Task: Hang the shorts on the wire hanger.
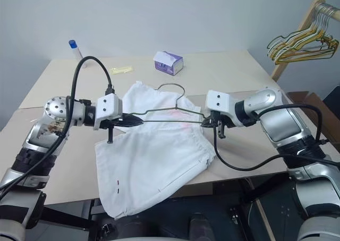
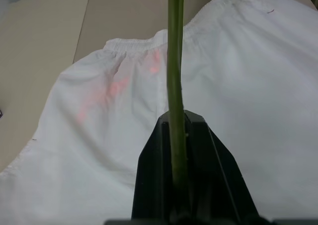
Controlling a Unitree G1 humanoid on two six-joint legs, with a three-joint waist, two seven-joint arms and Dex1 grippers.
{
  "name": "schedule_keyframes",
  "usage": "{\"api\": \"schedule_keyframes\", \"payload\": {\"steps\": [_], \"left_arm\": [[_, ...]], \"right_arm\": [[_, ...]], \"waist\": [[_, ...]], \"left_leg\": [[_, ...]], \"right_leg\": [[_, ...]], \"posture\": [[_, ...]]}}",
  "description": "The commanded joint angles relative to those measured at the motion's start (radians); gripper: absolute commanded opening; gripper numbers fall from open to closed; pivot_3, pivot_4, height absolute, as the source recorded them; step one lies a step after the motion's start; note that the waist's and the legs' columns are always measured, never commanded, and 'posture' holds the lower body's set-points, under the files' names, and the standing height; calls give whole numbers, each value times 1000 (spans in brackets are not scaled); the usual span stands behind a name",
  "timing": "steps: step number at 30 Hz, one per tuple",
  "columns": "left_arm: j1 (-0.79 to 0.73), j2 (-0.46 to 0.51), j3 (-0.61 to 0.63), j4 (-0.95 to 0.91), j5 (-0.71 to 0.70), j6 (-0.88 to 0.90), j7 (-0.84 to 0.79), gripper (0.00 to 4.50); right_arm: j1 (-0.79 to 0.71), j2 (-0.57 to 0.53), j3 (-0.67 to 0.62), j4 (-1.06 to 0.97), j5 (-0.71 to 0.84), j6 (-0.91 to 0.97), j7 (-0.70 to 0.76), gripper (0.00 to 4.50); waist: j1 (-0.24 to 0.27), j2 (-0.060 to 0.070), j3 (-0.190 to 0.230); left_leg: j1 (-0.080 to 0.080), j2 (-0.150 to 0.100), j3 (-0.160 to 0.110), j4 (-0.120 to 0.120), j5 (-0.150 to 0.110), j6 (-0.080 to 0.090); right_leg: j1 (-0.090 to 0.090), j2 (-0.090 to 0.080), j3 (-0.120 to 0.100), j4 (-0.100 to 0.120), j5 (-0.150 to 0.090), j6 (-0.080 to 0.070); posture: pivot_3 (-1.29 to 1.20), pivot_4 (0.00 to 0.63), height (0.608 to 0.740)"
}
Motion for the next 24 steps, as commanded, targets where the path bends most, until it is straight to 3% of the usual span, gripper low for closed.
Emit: {"api": "schedule_keyframes", "payload": {"steps": [1, 3, 8, 13, 20, 24], "left_arm": [[-14, -7, 8, -9, -20, -48, -35, 540], [-21, -13, 25, 11, -45, -57, -56, 1015], [-33, -36, 84, 103, -46, -146, -7, 2715], [-18, -31, 160, 138, -86, -144, 23, 4358], [83, -43, 262, -31, -264, 60, 45, 4464], [169, -82, 289, -115, -272, -1, 90, 4464]], "right_arm": [[6, -14, -74, -37, 11, 1, 0, 0], [27, -25, -89, -54, 21, 6, 10, 0], [113, -64, -157, -113, 62, 39, 15, 0], [290, -126, -306, -216, 154, 155, -14, 0], [463, -129, -529, -158, 309, 478, -106, 0], [504, -106, -563, -76, 374, 668, -152, 0]], "waist": [[0, 0, 0], [0, 0, 0], [3, 0, 0], [6, 0, 0], [1, 0, 0], [6, -1, -1]], "left_leg": [[0, 0, 0, 0, 0, 0], [0, 0, 0, 0, 0, 0], [0, 0, 0, 0, 0, 0], [-1, 0, -1, 1, 0, 0], [0, 0, -2, 1, 0, 0], [1, 1, -3, 1, 0, 0]], "right_leg": [[0, 0, 0, 0, 0, 0], [0, 0, 0, 0, 0, 0], [0, 0, -1, 0, 0, 0], [1, 0, -2, -1, 0, 0], [2, 0, -1, 0, 0, 0], [3, 0, -1, -1, 1, 0]], "posture": [[-11, 0, 740], [-10, 0, 740], [-14, 0, 740], [-9, 0, 740], [-2, 0, 740], [9, 2, 740]]}}
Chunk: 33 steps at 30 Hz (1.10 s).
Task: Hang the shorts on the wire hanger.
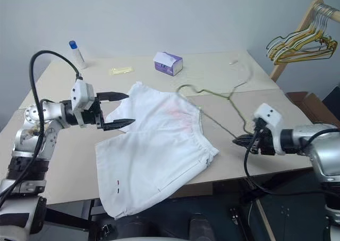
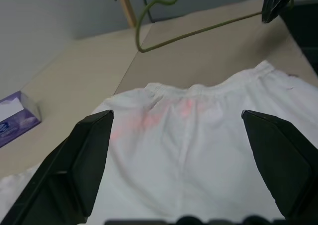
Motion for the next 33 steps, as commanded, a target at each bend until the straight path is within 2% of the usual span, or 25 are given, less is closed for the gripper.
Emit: {"api": "schedule_keyframes", "payload": {"steps": [1, 5, 13, 18, 24, 33], "left_arm": [[34, -3, 32, -75, -22, -27, 28, 4464], [73, 24, 30, -144, -52, 36, 22, 4464], [128, 57, 40, -214, -83, 85, 30, 4464], [140, 62, 42, -221, -86, 83, 33, 4464], [149, 66, 51, -229, -91, 83, 35, 4464], [138, 68, 47, -219, -81, 75, 28, 4464]], "right_arm": [[25, 12, -28, 54, 56, 124, -27, 0], [-12, 35, 2, 168, 71, 189, -34, 0], [-40, 8, 118, 243, 73, 150, 67, 0], [-93, 37, 173, 310, 37, 121, 48, 0], [-127, 38, 135, 395, 40, 92, 54, 0], [-157, 69, 172, 449, 4, 56, 49, 0]], "waist": [[3, 0, 0], [0, 0, 0], [3, 1, -1], [7, 1, 0], [15, 1, 0], [23, 1, 0]], "left_leg": [[0, 0, 0, 0, 0, 0], [0, -1, 0, 0, 0, 0], [1, -1, 0, -2, 0, 0], [1, -1, 0, -2, 0, 0], [1, -1, 0, -3, 0, 0], [1, -1, 0, -3, 0, 0]], "right_leg": [[0, 0, 0, 0, 0, 0], [0, 0, 1, 0, 0, 0], [0, 1, 1, -1, 0, 0], [0, 1, 1, -1, 0, 0], [0, 1, 1, -2, 0, 0], [0, 1, 1, -1, 0, 0]], "posture": [[9, 2, 740], [21, 9, 740], [43, 19, 740], [57, 27, 740], [66, 26, 740], [72, 21, 740]]}}
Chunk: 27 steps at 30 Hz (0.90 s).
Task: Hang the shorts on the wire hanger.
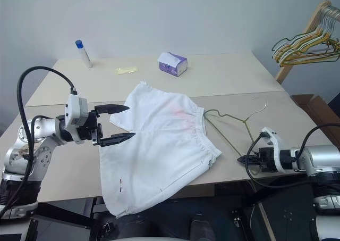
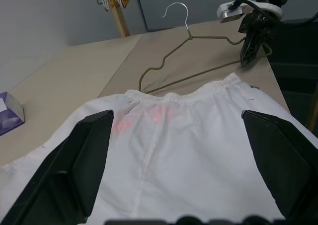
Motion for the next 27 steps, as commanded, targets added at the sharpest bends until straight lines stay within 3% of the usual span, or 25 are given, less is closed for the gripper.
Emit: {"api": "schedule_keyframes", "payload": {"steps": [1, 16, 27], "left_arm": [[-16, 12, 17, -16, -14, -10, 0, 4464], [-6, 30, 23, -30, -11, -15, -2, 4464], [57, 69, 72, -99, -25, 0, 19, 4464]], "right_arm": [[-43, 3, -12, 8, -4, -24, 2, 0], [-81, -42, 120, 21, -58, -105, 184, 0], [-376, 118, 267, 443, -250, -296, 292, 0]], "waist": [[0, 0, 0], [2, 0, 0], [15, 0, 0]], "left_leg": [[0, 0, 0, 0, 0, 0], [0, 0, 0, 0, 0, 0], [0, 0, 0, -2, 0, 0]], "right_leg": [[0, 0, 0, 0, 0, 0], [0, 0, 0, 0, 0, 0], [0, 0, 0, -1, 0, 0]], "posture": [[72, 21, 740], [99, 20, 740], [188, 19, 740]]}}
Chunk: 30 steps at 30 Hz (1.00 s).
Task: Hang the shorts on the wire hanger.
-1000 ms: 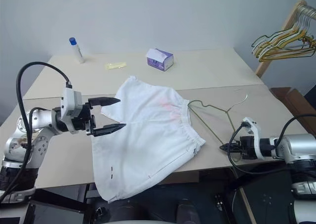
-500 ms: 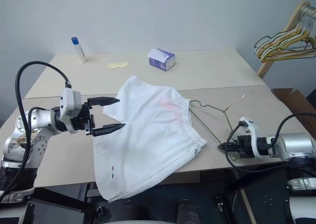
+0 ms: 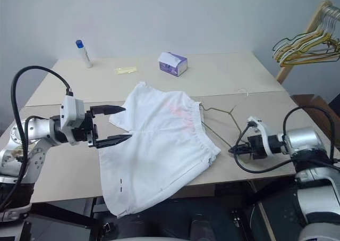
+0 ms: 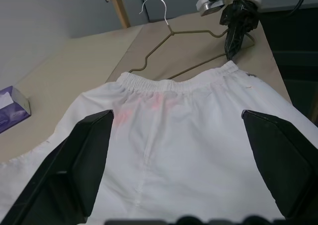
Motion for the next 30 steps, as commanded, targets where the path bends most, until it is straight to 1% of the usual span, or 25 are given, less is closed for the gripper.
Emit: {"api": "schedule_keyframes", "payload": {"steps": [1, 4, 8, 13, 17, 22, 26, 28, 30], "left_arm": [[22, 23, 52, -61, -29, 5, 19, 4464], [46, 28, 67, -84, -37, 11, 31, 4464], [66, 30, 68, -103, -43, 11, 45, 4464], [64, 33, 61, -109, -49, 15, 54, 4464], [55, 33, 58, -101, -46, 14, 52, 4464], [33, 23, 34, -84, -41, 8, 40, 4464], [-3, 16, 10, -50, -33, -4, 25, 4464], [-25, 13, -3, -30, -27, -12, 17, 4464], [-45, 11, -12, -10, -23, -21, 9, 4464]], "right_arm": [[-65, 21, 22, 103, -57, -75, 58, 0], [-105, 48, 29, 179, -96, -106, 70, 0], [-148, 88, 3, 249, -117, -117, 46, 0], [-157, 116, -23, 266, -133, -124, 31, 0], [-162, 104, -81, 261, -129, -107, -34, 0], [-149, 71, -137, 185, -118, -89, -68, 0], [-135, 71, -160, 116, -115, -82, -94, 0], [-119, 72, -159, 69, -123, -107, -111, 0], [-78, 63, -144, -44, -157, -168, -162, 0]], "waist": [[12, 0, 0], [24, 0, 0], [35, 1, 0], [47, 1, 0], [47, 1, 0], [46, 1, 1], [40, 2, 1], [37, 2, 1], [32, 2, 1]], "left_leg": [[0, 0, 0, 0, 0, 0], [0, 0, 0, 0, 0, 0], [0, 0, 0, 0, 0, -1], [0, 0, 0, -1, 0, -1], [0, 0, 0, -1, 1, -1], [-1, 0, 0, -1, 1, -1], [-1, 0, 1, -1, 1, -1], [-1, 0, 1, -1, 1, -2], [-1, 0, 1, -1, 1, -2]], "right_leg": [[0, 0, 0, 0, 0, 0], [-1, 0, 0, 0, 0, 0], [0, 0, -1, 1, 0, 0], [-1, 0, -1, 1, 0, -1], [-1, 0, -1, 1, 0, -1], [-1, 0, -1, 1, 0, -1], [-1, 0, -1, 1, 0, -1], [-1, 0, -2, 1, 0, -1], [-1, 0, -2, 1, 0, -1]], "posture": [[190, 20, 740], [202, 23, 740], [203, 25, 740], [199, 23, 740], [183, 22, 740], [151, 21, 740], [125, 20, 740], [110, 18, 740], [110, 18, 740]]}}
